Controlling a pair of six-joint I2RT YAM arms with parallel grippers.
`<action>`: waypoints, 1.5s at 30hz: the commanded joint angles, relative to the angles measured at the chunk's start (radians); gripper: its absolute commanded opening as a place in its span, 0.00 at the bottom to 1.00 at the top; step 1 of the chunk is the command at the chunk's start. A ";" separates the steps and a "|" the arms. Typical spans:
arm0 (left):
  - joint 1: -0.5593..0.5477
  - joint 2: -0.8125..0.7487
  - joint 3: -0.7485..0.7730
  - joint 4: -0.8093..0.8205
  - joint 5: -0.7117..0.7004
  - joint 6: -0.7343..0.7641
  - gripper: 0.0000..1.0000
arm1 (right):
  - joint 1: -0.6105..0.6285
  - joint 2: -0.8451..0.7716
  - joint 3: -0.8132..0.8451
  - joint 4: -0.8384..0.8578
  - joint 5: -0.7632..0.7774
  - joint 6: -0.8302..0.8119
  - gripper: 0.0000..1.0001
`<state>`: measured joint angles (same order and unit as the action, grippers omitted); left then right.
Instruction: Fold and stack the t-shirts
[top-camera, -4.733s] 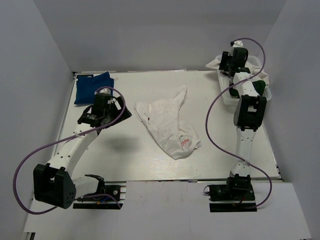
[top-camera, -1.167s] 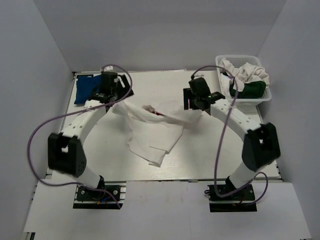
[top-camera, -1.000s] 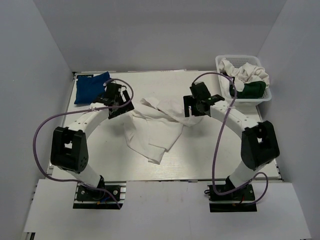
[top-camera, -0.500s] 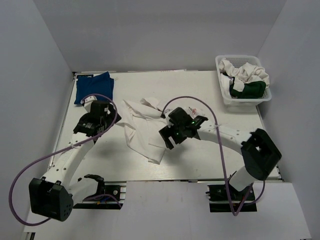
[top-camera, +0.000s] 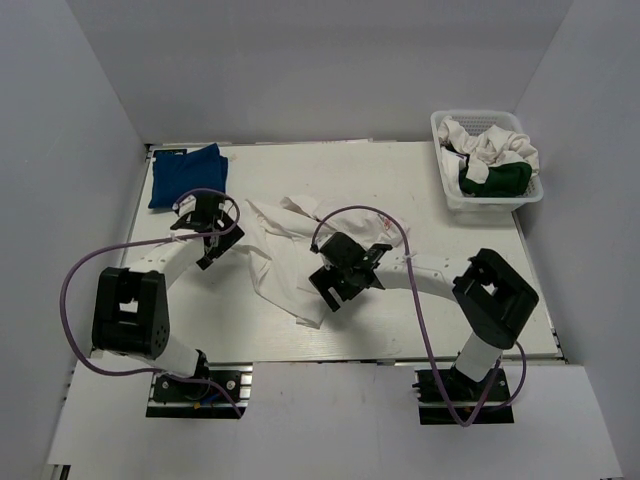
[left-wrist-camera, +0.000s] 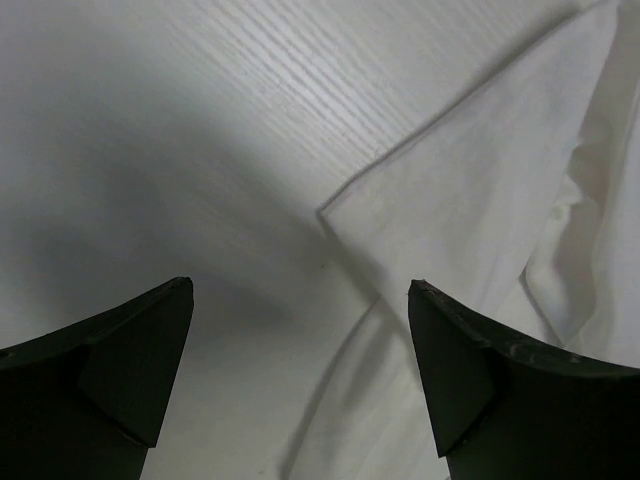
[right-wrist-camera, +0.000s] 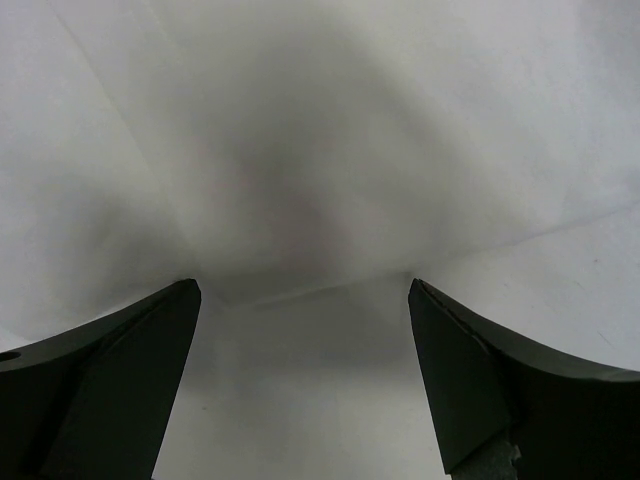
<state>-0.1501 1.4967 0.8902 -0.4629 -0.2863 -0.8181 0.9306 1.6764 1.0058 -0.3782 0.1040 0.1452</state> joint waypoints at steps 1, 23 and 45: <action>0.029 0.011 -0.002 0.144 0.088 -0.027 0.97 | 0.005 0.029 0.037 0.030 0.077 0.037 0.90; 0.080 0.198 -0.056 0.352 0.260 -0.001 0.00 | -0.004 0.025 0.001 0.213 0.158 0.160 0.45; 0.057 -0.282 0.095 0.280 -0.019 0.163 0.00 | -0.087 -0.447 0.060 0.122 0.720 0.108 0.00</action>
<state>-0.0887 1.3216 0.9283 -0.1768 -0.2676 -0.7208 0.8593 1.3331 1.0168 -0.3676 0.6743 0.2901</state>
